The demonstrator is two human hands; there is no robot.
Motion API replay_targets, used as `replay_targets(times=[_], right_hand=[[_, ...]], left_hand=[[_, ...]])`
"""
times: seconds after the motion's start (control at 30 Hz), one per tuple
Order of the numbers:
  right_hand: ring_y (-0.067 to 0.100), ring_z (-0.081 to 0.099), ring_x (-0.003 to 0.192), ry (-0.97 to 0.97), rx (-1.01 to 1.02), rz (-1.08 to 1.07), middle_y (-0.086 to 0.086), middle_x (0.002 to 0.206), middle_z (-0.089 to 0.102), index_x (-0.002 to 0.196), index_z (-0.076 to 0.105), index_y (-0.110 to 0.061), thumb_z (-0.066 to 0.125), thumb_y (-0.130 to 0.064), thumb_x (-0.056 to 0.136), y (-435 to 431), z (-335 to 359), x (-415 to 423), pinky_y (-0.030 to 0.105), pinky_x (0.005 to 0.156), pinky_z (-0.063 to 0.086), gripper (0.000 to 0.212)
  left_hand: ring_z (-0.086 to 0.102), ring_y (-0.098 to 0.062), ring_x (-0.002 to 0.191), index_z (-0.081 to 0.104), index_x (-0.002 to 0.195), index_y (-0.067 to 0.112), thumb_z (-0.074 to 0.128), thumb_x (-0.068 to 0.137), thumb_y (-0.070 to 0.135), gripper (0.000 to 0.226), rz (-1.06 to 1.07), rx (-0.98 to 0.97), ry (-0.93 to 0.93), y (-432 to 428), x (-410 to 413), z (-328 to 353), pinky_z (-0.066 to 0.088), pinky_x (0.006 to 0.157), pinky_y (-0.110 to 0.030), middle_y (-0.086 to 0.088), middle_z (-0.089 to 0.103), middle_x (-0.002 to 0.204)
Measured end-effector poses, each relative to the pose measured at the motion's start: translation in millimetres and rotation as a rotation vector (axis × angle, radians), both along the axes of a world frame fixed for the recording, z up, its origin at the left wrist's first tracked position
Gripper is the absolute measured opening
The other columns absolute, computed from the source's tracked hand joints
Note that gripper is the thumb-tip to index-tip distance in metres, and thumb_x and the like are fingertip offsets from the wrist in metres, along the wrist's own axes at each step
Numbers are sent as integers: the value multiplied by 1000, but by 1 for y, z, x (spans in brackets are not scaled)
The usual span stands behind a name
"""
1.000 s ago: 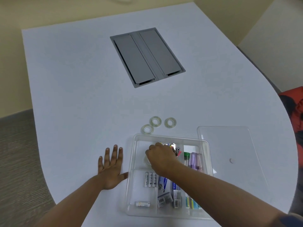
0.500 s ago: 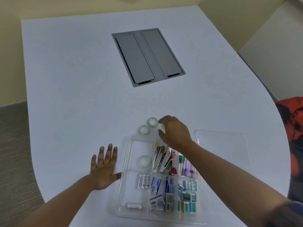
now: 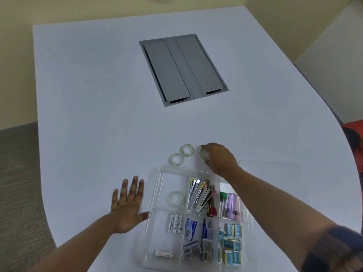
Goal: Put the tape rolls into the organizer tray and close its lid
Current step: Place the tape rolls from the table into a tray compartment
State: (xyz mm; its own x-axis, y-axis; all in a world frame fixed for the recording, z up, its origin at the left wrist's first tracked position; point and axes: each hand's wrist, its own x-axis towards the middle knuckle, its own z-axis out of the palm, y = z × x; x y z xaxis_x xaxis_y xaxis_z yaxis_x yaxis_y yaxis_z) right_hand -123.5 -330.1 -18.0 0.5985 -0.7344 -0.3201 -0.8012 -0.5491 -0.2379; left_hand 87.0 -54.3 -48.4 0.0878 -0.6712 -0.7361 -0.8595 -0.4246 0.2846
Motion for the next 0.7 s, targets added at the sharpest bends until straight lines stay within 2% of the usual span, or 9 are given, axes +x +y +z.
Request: replay_targets(times=[0.1, 0.2, 0.3, 0.37, 0.47, 0.7], right_hand=[[28, 59, 111, -27, -34, -16, 4, 124, 63, 132, 58, -21, 65, -13, 85, 1, 1, 1, 35, 84, 51, 48], [29, 61, 103, -70, -82, -63, 4, 114, 66, 127, 58, -19, 66, -21, 83, 4, 10, 2, 34, 75, 50, 45], [26, 62, 97, -225, -132, -123, 1, 107, 68, 114, 62, -18, 68, -28, 81, 16, 27, 8, 32, 70, 49, 35], [24, 61, 97, -340, -142, -95, 0, 109, 70, 103, 65, -18, 70, -29, 81, 33, 39, 12, 32, 73, 50, 25], [21, 61, 106, -421, -113, -13, -1, 123, 68, 99, 72, -20, 74, -28, 80, 65, 53, 17, 30, 82, 49, 21], [24, 59, 111, -272, -4, 202, 0, 134, 61, 100, 75, -20, 68, -28, 81, 124, 45, 20, 36, 88, 49, 22]], left_hand=[[-57, -20, 119, -46, 130, 27, 34, 89, 65, 97, 2, 2, 2, 0, 0, 0, -30, 104, -46, 6, -59, 133], [-57, -20, 119, -46, 130, 26, 34, 89, 63, 97, 4, 1, 0, 0, 0, 0, -29, 105, -46, 6, -59, 133], [-56, -21, 119, -46, 129, 25, 35, 90, 63, 98, 2, 7, -2, -1, 0, 1, -29, 105, -47, 6, -59, 132], [-55, -21, 120, -46, 130, 25, 35, 90, 62, 98, 1, 7, -5, -2, 0, 1, -29, 105, -47, 5, -59, 132], [-54, -22, 122, -46, 130, 27, 36, 90, 62, 98, -2, 4, -11, -2, -1, 2, -28, 106, -47, 5, -59, 133], [-53, -22, 123, -47, 128, 28, 36, 89, 63, 98, -7, 1, -11, -1, -1, 3, -27, 106, -48, 6, -59, 132]])
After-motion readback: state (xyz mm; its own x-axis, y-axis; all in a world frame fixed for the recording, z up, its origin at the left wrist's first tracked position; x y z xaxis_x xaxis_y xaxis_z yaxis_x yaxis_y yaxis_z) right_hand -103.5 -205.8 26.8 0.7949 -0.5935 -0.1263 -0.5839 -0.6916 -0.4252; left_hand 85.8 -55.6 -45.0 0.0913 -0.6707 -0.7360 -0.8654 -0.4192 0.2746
